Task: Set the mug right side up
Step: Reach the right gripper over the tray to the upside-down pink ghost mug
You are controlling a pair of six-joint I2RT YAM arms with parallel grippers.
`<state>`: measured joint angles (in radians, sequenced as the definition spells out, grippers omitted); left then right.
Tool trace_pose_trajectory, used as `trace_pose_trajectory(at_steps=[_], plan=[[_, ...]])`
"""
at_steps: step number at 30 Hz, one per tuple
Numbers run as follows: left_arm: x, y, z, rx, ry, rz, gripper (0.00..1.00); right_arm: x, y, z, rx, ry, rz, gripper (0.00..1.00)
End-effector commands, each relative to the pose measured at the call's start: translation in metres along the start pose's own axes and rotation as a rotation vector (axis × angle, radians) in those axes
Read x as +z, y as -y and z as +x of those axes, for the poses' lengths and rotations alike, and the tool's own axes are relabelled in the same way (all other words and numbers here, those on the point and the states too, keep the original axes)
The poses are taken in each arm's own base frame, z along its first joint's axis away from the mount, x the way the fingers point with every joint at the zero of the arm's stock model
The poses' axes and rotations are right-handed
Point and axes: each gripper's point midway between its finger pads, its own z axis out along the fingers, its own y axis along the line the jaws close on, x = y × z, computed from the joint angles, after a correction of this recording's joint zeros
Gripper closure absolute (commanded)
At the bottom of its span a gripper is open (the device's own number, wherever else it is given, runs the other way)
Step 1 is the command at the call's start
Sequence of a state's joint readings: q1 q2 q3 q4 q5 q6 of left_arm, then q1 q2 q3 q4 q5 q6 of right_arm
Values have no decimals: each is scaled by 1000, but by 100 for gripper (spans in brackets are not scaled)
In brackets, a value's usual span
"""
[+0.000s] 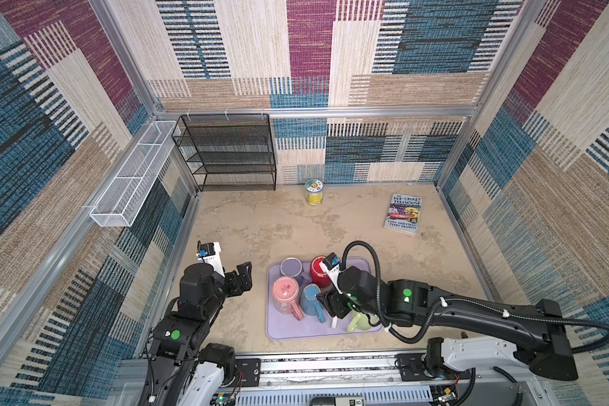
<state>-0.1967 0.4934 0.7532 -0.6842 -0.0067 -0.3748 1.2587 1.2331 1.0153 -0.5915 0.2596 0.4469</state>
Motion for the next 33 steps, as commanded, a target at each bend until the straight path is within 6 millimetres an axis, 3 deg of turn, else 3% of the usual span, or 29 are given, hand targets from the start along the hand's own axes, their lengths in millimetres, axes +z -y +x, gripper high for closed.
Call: trace_pose_trajectory(at_steps=[1,7,10,18,33], plan=[[-6,-3,-10,-25,68,-12,10,9,-12,10,30,-25,24,34],[-15,-2,-12,-40,102,2,10,31,-42,18,21,-74,-27,42],[-17,-1,-13,-34,110,12,10,46,-46,15,47,-93,9,47],[-23,4,-13,-16,121,44,10,81,-67,14,63,-148,24,48],[-30,10,-11,7,129,74,10,109,-61,26,65,-195,112,53]])
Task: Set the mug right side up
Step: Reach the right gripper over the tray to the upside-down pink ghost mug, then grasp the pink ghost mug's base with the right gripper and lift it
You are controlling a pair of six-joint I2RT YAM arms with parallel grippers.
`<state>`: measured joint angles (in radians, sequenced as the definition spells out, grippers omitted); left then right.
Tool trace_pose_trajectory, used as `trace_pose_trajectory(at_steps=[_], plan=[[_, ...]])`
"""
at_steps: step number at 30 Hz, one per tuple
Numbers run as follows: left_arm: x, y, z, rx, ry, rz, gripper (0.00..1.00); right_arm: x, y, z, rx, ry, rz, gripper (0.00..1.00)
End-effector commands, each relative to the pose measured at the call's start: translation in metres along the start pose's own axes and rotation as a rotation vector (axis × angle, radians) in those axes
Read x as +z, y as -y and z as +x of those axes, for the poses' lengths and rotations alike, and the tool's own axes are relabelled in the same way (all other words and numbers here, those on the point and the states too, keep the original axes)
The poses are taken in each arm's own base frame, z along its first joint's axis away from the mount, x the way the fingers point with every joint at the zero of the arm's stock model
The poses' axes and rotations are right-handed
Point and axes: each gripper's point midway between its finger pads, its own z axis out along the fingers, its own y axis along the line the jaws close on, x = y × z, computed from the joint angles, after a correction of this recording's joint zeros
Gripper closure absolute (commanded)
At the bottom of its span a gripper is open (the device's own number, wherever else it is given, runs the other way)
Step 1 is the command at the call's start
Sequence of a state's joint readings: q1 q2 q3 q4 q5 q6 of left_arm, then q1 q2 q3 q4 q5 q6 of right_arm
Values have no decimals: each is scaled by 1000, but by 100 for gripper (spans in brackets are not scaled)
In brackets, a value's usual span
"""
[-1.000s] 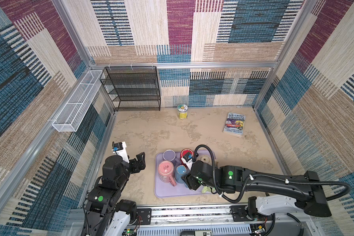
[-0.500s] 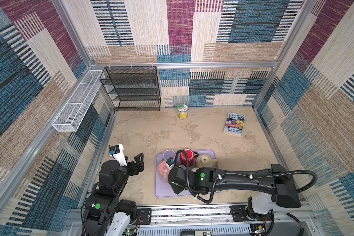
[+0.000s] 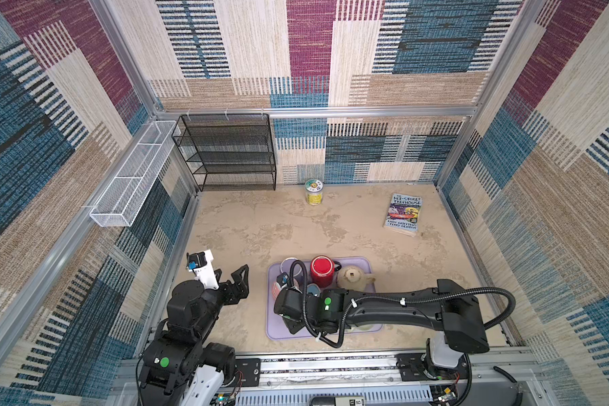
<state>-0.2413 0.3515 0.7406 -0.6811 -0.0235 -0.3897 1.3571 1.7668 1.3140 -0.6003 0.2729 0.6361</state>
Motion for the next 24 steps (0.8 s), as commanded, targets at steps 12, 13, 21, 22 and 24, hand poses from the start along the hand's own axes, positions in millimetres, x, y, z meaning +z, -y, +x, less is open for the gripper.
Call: trace_pose_trajectory(at_steps=[12,13,21,22,24], plan=[[-1,2,-3,9,11,6,8,3,25,-3,52,9,55,50],[-1,2,-3,9,11,6,8,4,25,-4,54,12,53,50],[0,5,-1,9,-2,20,8,15,23,-6,38,2,37,54],[1,5,-1,11,-3,21,7,17,22,-5,33,-2,38,55],[0,5,0,13,-4,23,7,21,22,-5,24,-13,42,55]])
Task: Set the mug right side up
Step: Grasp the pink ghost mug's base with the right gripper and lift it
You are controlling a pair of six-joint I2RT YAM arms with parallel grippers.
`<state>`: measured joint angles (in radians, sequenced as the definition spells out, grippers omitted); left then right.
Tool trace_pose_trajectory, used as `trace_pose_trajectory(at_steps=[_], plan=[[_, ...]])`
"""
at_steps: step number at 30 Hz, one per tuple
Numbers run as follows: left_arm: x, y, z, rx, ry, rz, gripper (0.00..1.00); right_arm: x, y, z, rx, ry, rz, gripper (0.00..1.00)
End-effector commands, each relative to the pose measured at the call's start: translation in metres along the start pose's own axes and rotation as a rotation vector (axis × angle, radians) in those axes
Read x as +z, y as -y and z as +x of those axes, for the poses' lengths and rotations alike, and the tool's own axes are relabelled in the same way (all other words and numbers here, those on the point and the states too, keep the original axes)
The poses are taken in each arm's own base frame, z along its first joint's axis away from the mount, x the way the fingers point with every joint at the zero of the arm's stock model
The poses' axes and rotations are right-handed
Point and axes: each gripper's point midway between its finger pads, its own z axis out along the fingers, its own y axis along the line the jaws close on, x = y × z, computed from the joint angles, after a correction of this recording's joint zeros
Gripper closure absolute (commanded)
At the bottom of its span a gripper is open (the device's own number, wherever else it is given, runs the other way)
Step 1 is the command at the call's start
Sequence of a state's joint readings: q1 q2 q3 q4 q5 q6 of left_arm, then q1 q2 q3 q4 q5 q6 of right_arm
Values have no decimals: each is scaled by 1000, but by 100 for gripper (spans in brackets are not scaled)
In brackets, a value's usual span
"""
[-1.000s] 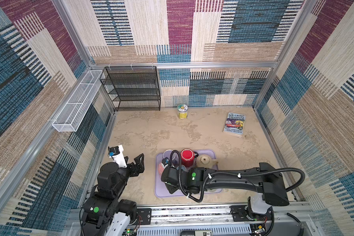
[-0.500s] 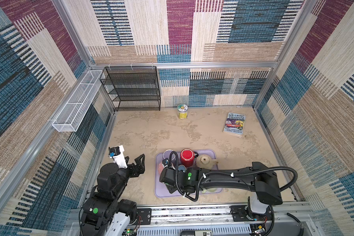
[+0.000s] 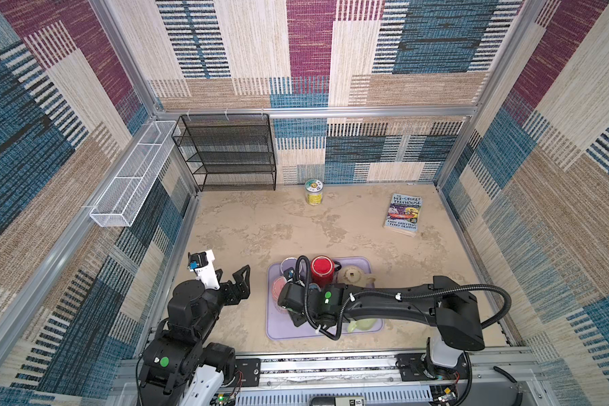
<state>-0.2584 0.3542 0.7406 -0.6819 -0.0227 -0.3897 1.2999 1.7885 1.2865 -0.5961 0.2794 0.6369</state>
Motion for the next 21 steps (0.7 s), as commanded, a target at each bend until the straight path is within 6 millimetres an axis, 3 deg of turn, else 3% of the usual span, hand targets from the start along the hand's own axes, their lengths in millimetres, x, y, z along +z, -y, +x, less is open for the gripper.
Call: trace_pose_trajectory(at_steps=[1,12,21], plan=[[0,2,-2,5,5,9,7,6,-7,-5,-15,6,-17,56],[0,5,-2,11,4,21,7,23,-2,-1,-19,-34,1,65],[0,5,-1,14,3,24,7,26,0,1,-28,-40,3,76]])
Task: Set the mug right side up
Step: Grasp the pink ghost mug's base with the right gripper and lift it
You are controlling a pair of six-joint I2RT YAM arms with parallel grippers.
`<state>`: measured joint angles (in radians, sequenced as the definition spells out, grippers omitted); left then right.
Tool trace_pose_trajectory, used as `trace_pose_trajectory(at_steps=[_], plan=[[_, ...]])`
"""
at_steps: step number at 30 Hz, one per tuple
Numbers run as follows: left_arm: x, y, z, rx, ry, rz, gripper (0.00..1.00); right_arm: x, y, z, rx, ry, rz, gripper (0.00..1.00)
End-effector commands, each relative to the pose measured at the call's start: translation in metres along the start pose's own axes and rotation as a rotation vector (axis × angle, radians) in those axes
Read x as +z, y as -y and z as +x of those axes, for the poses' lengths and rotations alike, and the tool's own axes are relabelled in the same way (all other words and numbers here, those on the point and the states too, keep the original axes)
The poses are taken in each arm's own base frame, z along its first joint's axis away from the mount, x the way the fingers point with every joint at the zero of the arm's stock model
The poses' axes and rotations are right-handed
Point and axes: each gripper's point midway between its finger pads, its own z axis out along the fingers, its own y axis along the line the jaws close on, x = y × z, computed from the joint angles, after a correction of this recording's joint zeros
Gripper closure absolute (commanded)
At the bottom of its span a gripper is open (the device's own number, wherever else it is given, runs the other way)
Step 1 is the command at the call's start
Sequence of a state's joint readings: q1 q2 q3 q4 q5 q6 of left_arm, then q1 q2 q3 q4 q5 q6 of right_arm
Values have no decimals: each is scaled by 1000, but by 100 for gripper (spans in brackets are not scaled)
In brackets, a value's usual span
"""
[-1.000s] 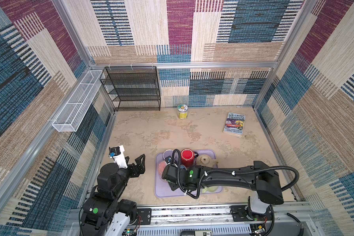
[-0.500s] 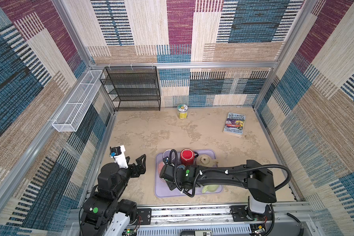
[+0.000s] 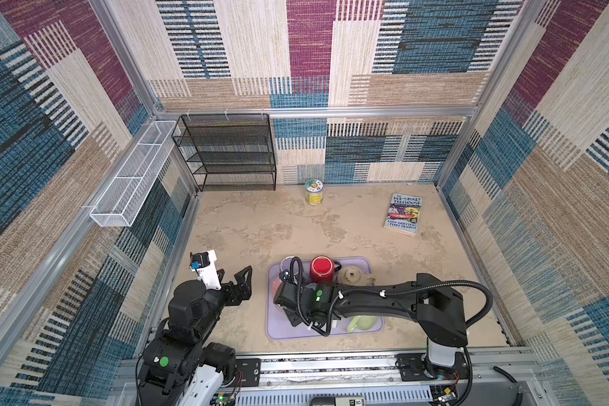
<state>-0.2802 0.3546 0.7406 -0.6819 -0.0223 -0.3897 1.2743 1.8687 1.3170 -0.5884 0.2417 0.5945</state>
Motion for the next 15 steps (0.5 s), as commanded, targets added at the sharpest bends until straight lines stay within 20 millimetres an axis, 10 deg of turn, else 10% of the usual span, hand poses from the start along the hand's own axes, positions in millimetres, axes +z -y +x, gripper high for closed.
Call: trace_pose_trajectory(at_steps=[1,15], plan=[[0,1,-4,6,13,3,7,1,-2,-3,2,12,-5,78],[-1,0,-4,9,16,-5,8,-9,-6,-12,-14,42,-36,100]])
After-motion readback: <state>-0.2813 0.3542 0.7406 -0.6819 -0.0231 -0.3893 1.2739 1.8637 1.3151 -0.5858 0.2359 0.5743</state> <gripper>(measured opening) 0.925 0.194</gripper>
